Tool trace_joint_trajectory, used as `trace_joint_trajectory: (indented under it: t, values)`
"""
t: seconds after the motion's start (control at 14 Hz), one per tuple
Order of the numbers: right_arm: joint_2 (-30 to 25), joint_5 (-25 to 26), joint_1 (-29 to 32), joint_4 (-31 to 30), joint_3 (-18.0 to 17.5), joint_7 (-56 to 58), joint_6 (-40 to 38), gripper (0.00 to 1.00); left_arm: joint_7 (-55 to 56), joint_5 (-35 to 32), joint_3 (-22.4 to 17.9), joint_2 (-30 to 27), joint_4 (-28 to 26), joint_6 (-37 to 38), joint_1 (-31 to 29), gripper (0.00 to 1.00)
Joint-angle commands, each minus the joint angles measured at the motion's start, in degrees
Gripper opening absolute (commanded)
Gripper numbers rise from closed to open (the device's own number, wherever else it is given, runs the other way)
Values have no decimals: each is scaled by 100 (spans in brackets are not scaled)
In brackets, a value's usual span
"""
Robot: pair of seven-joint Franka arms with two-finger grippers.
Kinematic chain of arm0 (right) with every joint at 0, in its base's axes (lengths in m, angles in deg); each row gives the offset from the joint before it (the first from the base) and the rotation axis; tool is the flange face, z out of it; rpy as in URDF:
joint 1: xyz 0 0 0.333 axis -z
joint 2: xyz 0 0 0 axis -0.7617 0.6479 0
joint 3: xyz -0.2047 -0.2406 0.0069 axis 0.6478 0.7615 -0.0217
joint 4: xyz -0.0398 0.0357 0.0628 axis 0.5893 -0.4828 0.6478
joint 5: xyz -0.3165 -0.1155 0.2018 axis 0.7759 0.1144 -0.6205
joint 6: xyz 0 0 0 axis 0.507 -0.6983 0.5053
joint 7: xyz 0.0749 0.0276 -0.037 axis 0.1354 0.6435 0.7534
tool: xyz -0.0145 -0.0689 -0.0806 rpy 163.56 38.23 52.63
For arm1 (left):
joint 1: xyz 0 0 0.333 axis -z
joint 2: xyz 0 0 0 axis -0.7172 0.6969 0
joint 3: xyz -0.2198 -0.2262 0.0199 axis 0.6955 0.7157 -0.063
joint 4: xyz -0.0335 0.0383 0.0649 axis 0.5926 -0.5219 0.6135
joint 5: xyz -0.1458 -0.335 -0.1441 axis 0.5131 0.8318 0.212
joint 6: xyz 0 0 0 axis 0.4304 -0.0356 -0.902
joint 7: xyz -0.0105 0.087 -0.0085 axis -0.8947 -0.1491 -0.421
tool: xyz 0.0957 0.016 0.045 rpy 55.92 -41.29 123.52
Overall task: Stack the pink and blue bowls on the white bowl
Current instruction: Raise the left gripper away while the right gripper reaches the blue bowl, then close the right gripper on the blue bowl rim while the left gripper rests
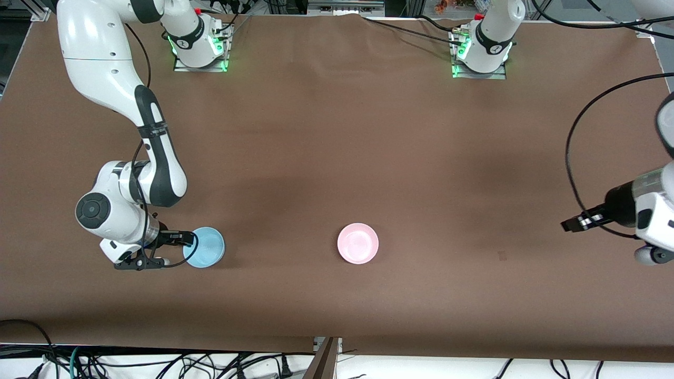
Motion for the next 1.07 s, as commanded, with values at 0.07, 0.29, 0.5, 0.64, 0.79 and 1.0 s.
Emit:
trace_joint_trajectory:
  t: [0.07,0.29,0.5,0.64,0.79,1.0]
  values:
    - [71,-193,-7,66,-20,113,37,81,-808,14,7,-574,-752,43,-136,39]
    - [71,-211,-33,66,-29,95,2,49,-1055,-381,77,-1345,-1857,-210,-119,39]
    - [71,-561,-33,57,-100,95,-16,30,-1064,-390,226,-2522,-3631,-1193,-101,39]
    - [71,-650,-33,40,-108,112,-25,20,-1274,-399,244,-2798,-4032,-1407,-101,39]
    - [54,-650,-33,66,-108,130,-77,13,-1722,-609,244,-2842,-4032,-1372,-101,40]
    - [28,-633,-33,171,-108,148,-262,8,-1750,-637,244,-2913,-4015,-1319,-110,41]
